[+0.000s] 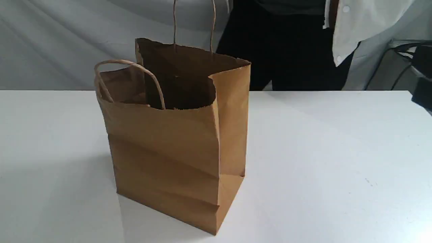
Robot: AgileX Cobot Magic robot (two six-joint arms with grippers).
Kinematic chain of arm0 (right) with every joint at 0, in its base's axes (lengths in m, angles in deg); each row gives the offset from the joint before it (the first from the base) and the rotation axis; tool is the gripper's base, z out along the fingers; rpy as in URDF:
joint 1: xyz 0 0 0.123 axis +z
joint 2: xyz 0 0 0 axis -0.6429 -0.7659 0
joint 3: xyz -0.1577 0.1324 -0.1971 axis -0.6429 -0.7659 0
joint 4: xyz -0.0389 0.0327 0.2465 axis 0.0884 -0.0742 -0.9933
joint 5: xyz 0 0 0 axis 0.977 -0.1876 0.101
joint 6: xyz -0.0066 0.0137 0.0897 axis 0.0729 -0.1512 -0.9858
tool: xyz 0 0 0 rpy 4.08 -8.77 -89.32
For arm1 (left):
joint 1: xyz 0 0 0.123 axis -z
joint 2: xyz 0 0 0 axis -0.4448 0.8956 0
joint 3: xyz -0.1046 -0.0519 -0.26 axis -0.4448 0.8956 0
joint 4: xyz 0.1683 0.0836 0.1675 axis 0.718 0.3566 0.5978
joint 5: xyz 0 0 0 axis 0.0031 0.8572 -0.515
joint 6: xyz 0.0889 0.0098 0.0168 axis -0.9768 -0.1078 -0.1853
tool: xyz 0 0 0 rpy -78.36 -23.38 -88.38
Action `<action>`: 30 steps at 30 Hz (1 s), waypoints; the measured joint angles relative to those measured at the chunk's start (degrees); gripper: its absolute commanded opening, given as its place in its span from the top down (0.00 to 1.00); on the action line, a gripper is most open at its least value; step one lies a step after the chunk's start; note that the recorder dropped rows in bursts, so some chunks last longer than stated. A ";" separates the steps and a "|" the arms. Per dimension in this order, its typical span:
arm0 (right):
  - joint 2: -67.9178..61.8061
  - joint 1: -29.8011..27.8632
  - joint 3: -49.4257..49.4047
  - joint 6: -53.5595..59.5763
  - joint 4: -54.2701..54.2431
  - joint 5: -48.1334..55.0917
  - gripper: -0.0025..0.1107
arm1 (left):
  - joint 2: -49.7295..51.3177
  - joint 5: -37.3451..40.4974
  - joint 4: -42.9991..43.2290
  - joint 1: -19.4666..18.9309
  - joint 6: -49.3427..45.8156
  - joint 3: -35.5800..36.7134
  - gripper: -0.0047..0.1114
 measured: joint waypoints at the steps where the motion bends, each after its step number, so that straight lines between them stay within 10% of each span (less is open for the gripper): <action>1: 0.00 0.00 0.00 0.00 0.00 0.00 0.98 | 0.00 0.00 0.00 0.00 0.00 0.00 0.96; 22: 1.30 0.00 -2.81 0.00 0.96 0.02 0.98 | 0.00 0.08 0.00 0.00 0.12 0.00 0.96; 30: 14.16 -3.41 -15.67 0.00 29.24 2.49 0.98 | 0.00 0.08 -0.08 0.00 0.12 0.00 0.96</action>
